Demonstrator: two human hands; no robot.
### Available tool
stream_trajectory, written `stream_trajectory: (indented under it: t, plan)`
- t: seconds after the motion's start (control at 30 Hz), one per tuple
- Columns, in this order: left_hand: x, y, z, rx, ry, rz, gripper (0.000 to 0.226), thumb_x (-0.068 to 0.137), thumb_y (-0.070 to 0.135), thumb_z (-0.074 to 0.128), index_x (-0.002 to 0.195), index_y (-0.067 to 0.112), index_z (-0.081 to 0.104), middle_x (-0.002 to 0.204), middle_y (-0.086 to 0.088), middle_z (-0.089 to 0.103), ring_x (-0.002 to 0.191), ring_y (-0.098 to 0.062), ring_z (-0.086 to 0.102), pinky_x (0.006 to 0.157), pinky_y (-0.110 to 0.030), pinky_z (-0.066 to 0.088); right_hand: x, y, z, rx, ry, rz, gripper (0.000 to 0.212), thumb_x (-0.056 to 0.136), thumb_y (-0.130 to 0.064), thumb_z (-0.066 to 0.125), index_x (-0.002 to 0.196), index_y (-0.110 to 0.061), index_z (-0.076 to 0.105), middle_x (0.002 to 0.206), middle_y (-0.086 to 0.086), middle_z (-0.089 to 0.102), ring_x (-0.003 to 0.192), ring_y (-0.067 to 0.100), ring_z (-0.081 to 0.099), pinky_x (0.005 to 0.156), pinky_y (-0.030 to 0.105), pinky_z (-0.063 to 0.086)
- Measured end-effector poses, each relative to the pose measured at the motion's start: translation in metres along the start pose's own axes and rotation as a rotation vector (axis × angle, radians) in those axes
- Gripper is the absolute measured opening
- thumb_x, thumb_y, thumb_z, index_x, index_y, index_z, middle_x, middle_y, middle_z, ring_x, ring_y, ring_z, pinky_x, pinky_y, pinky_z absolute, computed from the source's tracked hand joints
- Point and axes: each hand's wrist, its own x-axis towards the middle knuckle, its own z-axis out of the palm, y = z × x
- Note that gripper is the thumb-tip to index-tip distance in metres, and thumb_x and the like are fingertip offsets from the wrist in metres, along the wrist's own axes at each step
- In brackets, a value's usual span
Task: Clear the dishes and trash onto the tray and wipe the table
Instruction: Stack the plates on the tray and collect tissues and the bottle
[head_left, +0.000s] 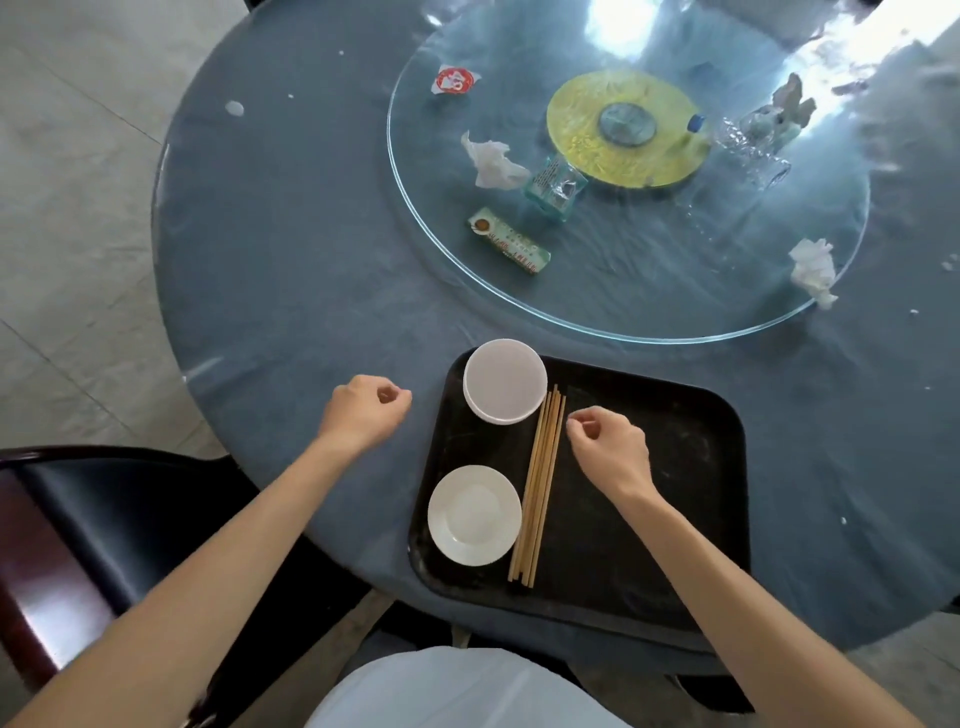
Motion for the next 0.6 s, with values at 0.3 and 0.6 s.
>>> stream_trajectory:
  t: [0.3,0.6]
  plan:
    - [0.106,0.098,-0.034,0.051,0.159,0.382,0.046,0.090,0.031,0.071,0.133,0.019,0.066,0.146,-0.009,0.056,0.140,-0.030,0.042,0.117,-0.035,0.028,0.114,-0.061,-0.061,0.063,0.123,-0.144,0.038,0.101,-0.034,0.062,0.135,-0.016,0.065,0.126,0.008,0.070,0.118,0.022,0.064,0.104,0.041,0.050]
    - [0.270,0.203,-0.054,0.215,0.078,0.561,0.074,0.087,0.038,0.069,0.154,0.024,0.040,0.166,0.000,0.026,0.154,-0.029,0.016,0.122,-0.045,0.027,0.277,-0.158,-0.044,-0.085,0.064,-0.092,0.065,0.098,-0.042,0.063,0.157,-0.037,0.036,0.165,0.019,0.025,0.147,0.038,0.035,0.118,0.046,0.033]
